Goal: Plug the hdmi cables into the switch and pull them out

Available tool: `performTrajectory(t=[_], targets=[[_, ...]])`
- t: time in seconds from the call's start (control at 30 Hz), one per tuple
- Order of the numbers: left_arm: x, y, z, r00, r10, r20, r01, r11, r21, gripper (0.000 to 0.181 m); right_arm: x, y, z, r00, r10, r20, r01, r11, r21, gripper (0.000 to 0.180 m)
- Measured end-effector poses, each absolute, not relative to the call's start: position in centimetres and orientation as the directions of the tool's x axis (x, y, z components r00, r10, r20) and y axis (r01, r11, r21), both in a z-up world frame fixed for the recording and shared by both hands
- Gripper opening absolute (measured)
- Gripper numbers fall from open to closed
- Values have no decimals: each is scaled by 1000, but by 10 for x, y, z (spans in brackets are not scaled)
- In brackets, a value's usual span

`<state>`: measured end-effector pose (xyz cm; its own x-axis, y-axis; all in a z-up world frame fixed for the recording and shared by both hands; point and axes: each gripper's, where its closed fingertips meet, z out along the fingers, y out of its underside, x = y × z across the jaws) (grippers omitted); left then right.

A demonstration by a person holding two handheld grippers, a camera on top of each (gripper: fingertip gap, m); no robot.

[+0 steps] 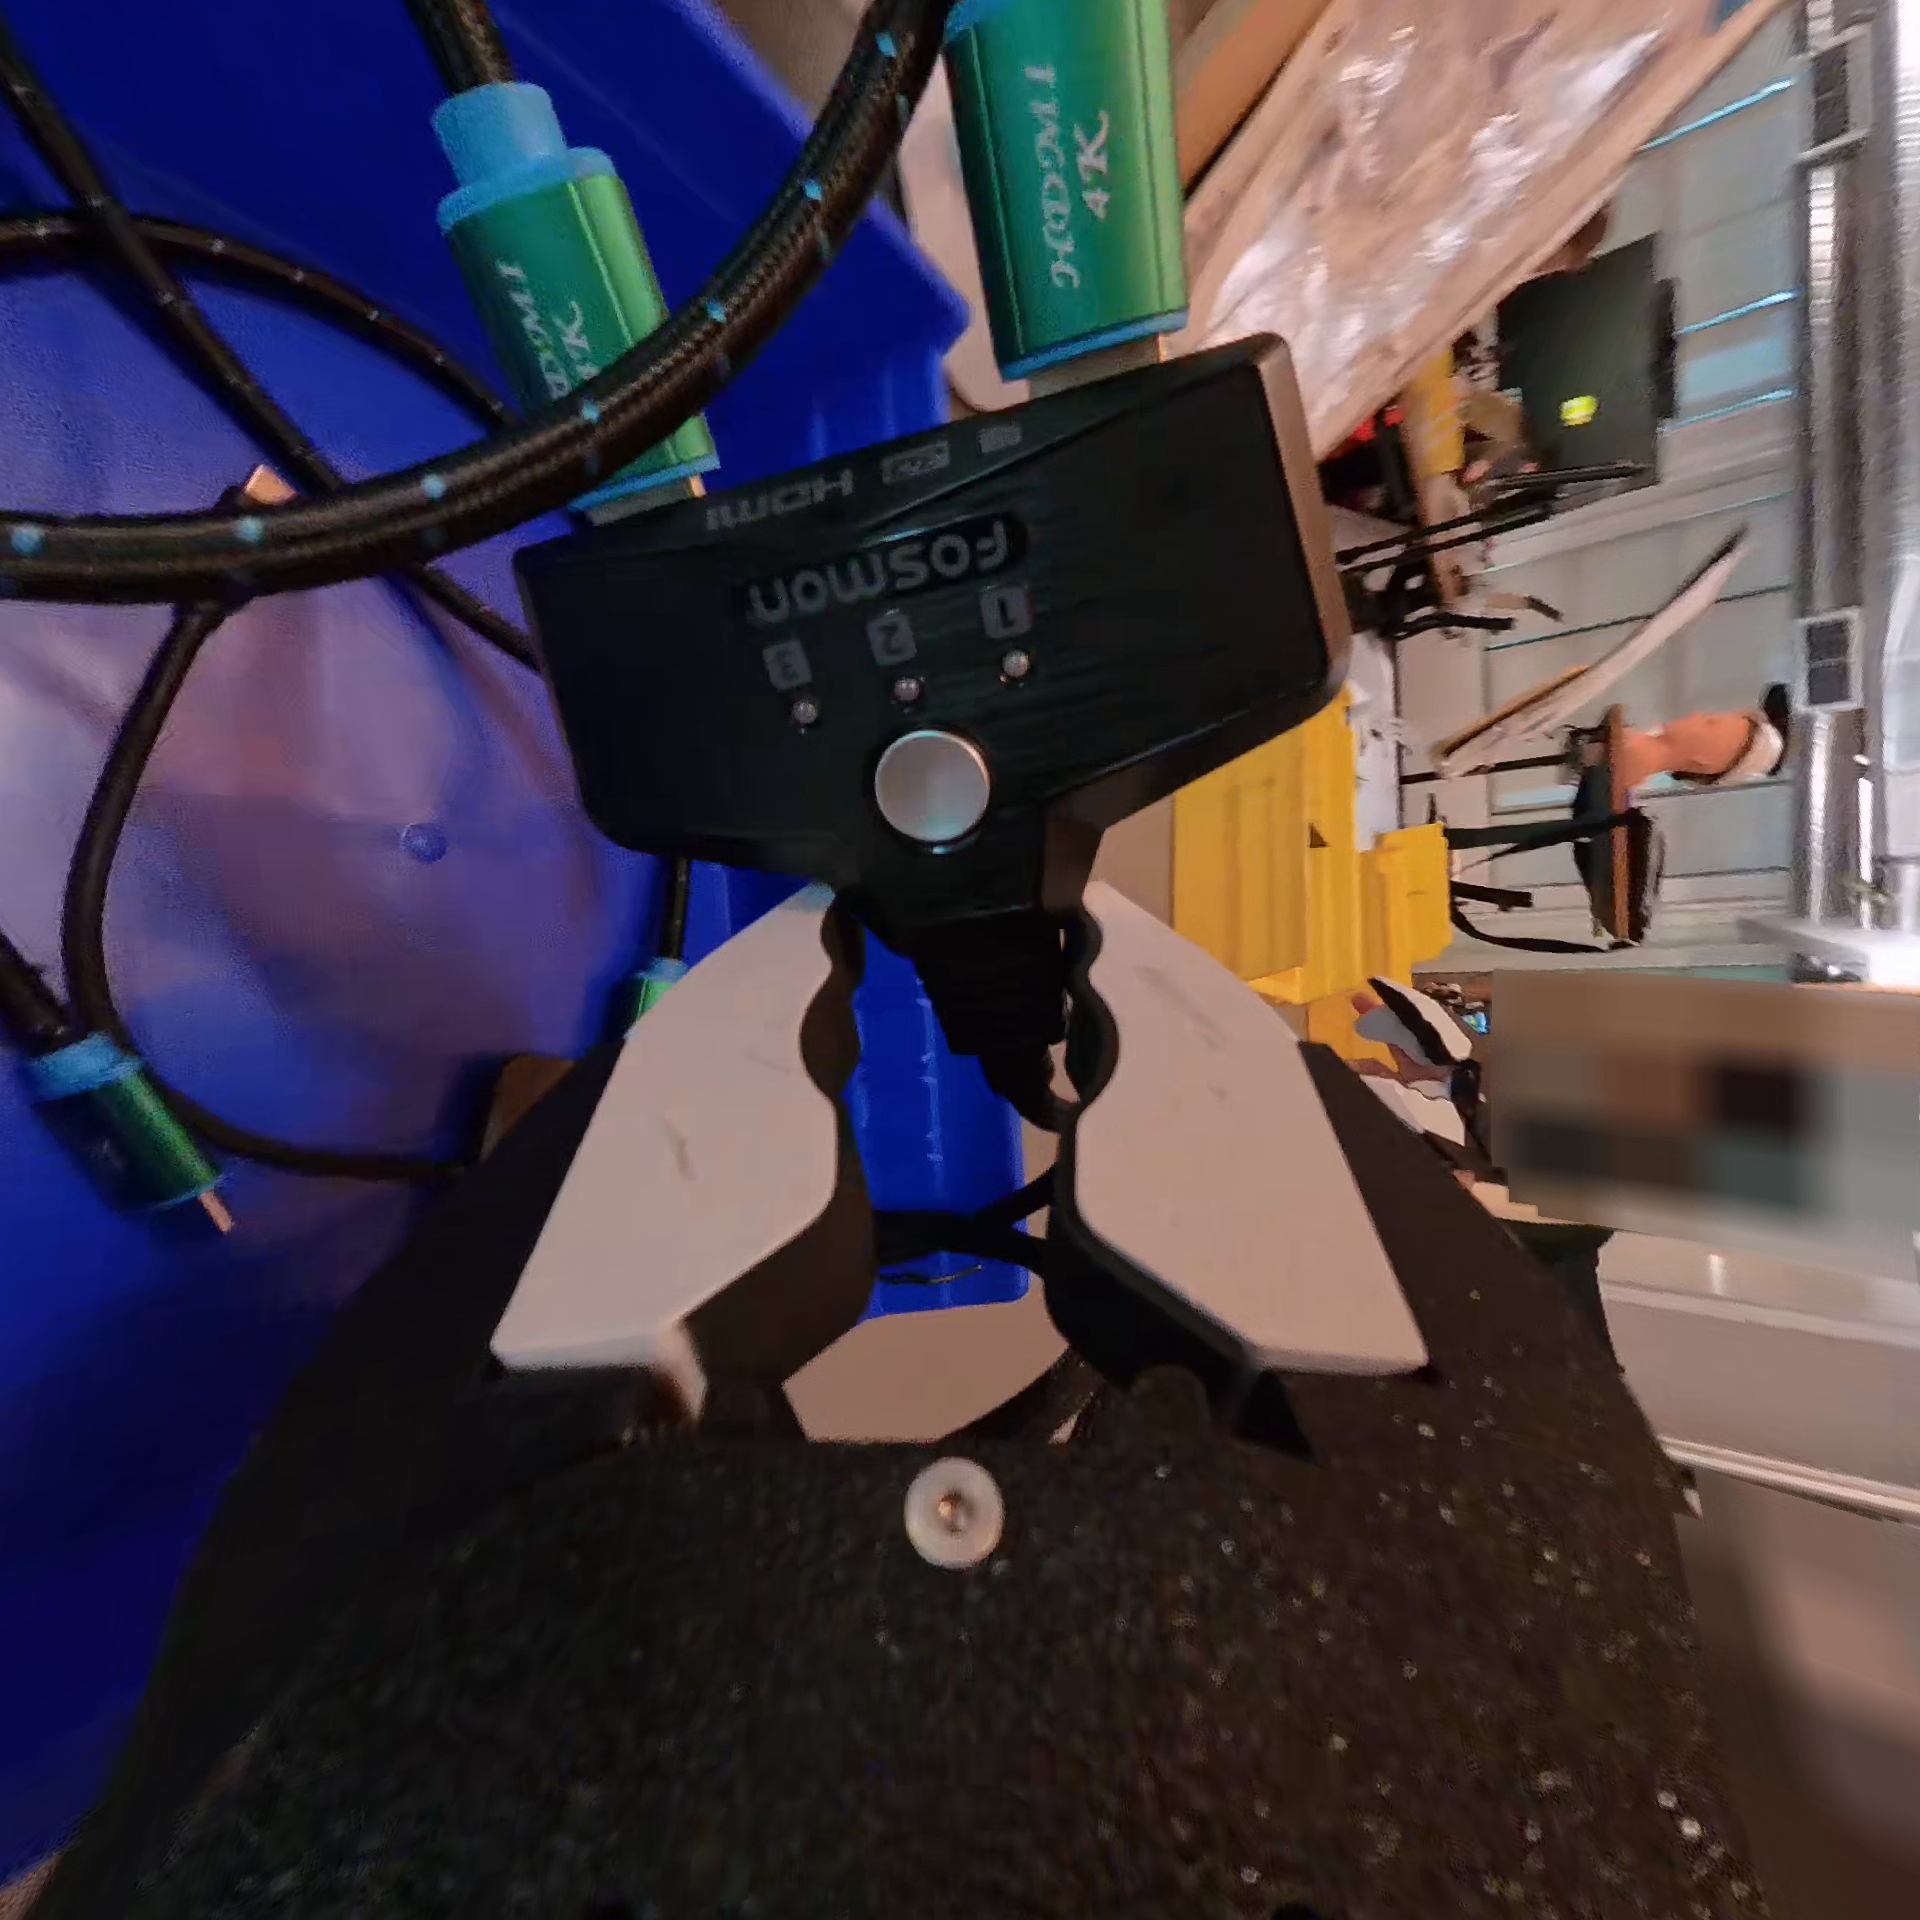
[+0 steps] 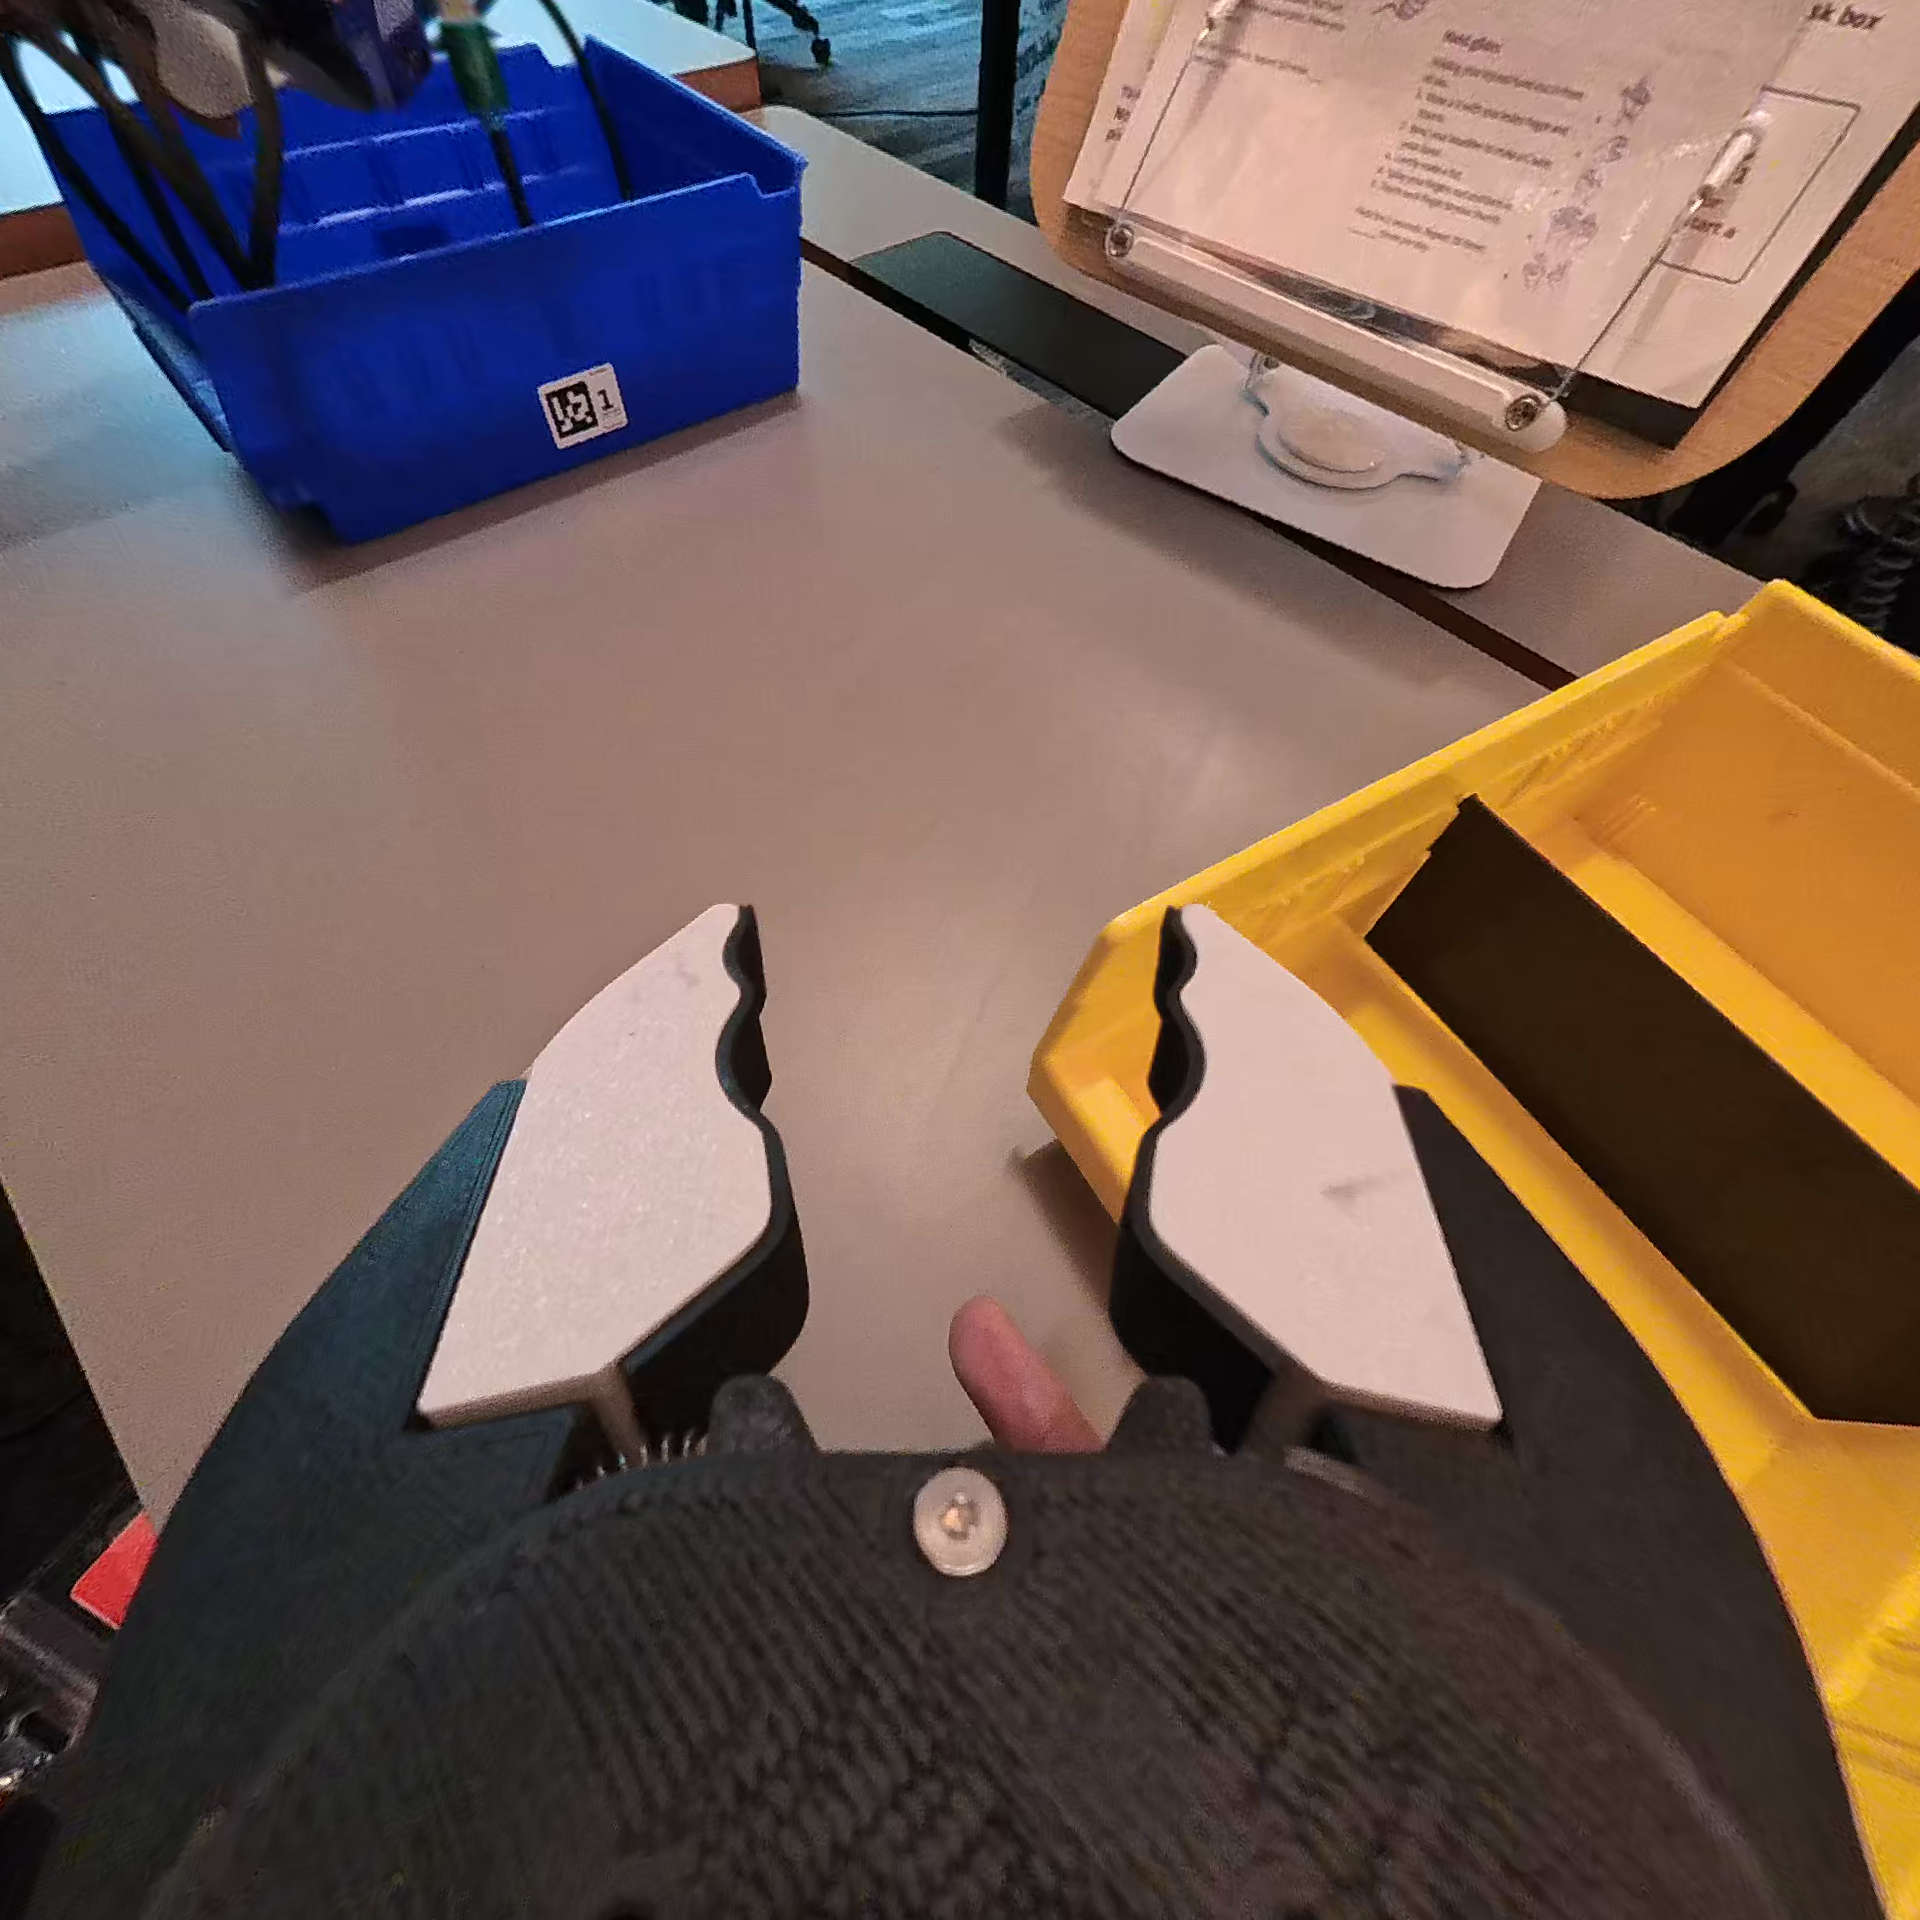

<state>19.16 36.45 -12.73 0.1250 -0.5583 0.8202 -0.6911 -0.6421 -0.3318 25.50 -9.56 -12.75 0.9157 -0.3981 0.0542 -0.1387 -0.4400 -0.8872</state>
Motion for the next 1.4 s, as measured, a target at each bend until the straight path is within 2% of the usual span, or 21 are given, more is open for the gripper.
performTrajectory(t=[0.1,0.2,0.37,0.47,0.53,0.63,0.77,0.9,1.0,1.13,1.23,1.33,1.4], targets=[[182,364,-115,16,-600,800,-644,-618,-451,36,257,-98,-128,909,-410,74,-126,-442,-888,73],[170,361,-96,-63,-711,700,-572,-549,-610,35,256,-95,-126,909,-413,54,-140,-423,-895,72],[154,339,-42,-170,-906,388,-433,-285,-855,33,246,-84,-115,916,-398,54,-113,-385,-916,70],[147,312,4,-226,-959,170,-342,-86,-936,32,234,-72,-99,922,-385,38,-94,-320,-943,71],[144,287,35,-246,-969,28,-287,45,-957,32,218,-58,-82,937,-350,-12,-99,-232,-968,72],[137,237,77,-287,-943,-168,-225,237,-945,32,189,-37,-56,961,-266,-79,-107,-90,-990,85],[128,167,120,-302,-862,-408,-164,469,-868,32,145,-20,-21,979,-123,-160,-154,57,-986,96],[127,104,143,-346,-754,-559,-112,625,-773,33,107,-28,21,977,19,-212,-210,231,-950,92],[135,62,129,-440,-694,-569,-107,670,-735,31,102,-41,36,972,36,-230,-230,309,-923,86],[150,23,65,-571,-650,-501,-122,671,-731,30,127,-53,28,949,-18,-315,-291,333,-897,91],[163,14,11,-626,-640,-446,-141,655,-742,28,147,-55,11,928,-43,-371,-339,319,-885,83],[170,15,-38,-658,-639,-398,-191,653,-733,27,165,-45,-17,897,-59,-438,-410,262,-874,83],[171,17,-60,-663,-628,-407,-188,667,-721,27,176,-36,-36,865,-58,-498,-472,238,-849,75]])
